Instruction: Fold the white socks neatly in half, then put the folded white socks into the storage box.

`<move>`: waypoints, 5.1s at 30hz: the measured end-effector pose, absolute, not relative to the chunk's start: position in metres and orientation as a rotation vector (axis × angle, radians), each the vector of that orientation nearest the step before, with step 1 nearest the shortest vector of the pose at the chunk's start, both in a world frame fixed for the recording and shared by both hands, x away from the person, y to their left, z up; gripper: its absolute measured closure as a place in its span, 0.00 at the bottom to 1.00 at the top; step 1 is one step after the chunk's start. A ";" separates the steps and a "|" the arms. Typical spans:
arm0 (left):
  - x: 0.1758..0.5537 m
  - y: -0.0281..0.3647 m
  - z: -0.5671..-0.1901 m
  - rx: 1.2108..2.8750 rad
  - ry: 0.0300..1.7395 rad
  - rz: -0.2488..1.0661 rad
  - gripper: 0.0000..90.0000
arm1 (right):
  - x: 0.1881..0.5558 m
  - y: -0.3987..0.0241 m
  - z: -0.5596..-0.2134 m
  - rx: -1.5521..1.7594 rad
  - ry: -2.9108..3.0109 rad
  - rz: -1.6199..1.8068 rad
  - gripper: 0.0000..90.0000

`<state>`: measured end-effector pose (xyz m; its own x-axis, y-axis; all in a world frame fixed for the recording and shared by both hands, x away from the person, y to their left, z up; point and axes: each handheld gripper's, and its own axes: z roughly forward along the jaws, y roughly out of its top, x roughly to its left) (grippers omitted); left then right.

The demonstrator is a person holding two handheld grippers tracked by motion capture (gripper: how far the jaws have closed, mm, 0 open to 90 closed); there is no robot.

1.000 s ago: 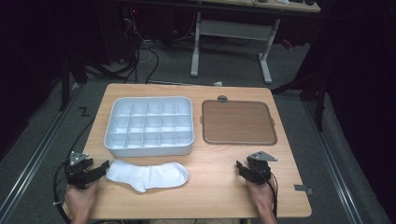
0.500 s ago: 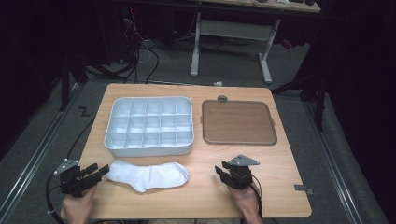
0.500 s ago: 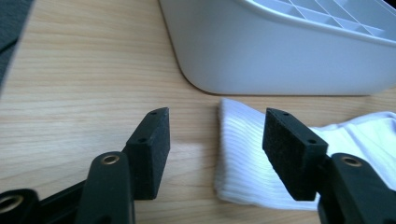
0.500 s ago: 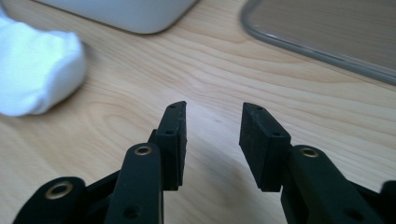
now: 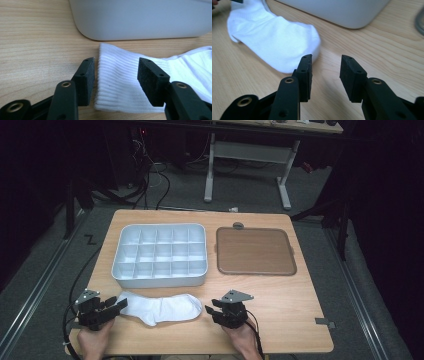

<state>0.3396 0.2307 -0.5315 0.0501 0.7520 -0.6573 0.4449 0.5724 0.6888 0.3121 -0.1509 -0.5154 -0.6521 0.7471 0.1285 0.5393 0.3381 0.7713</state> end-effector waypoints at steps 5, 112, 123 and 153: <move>0.340 0.228 -0.533 1.054 1.587 0.312 0.55 | 0.314 -0.139 -0.517 1.152 2.374 1.226 0.69; 0.338 0.124 -0.524 1.218 1.484 0.237 0.50 | 0.315 -0.232 -0.517 1.337 2.141 1.016 0.63; 0.337 0.115 -0.534 1.261 1.496 0.255 0.51 | 0.308 -0.211 -0.496 1.211 2.180 1.127 0.71; 0.337 0.110 -0.535 1.300 1.490 0.275 0.82 | 0.324 -0.110 -0.524 1.032 2.487 1.081 0.86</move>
<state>0.3372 0.1103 -0.5346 0.1866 0.8120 -0.5530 0.5609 0.3740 0.7385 0.3241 -0.1097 -0.5239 -0.7217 0.6898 0.0574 0.5125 0.4767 0.7142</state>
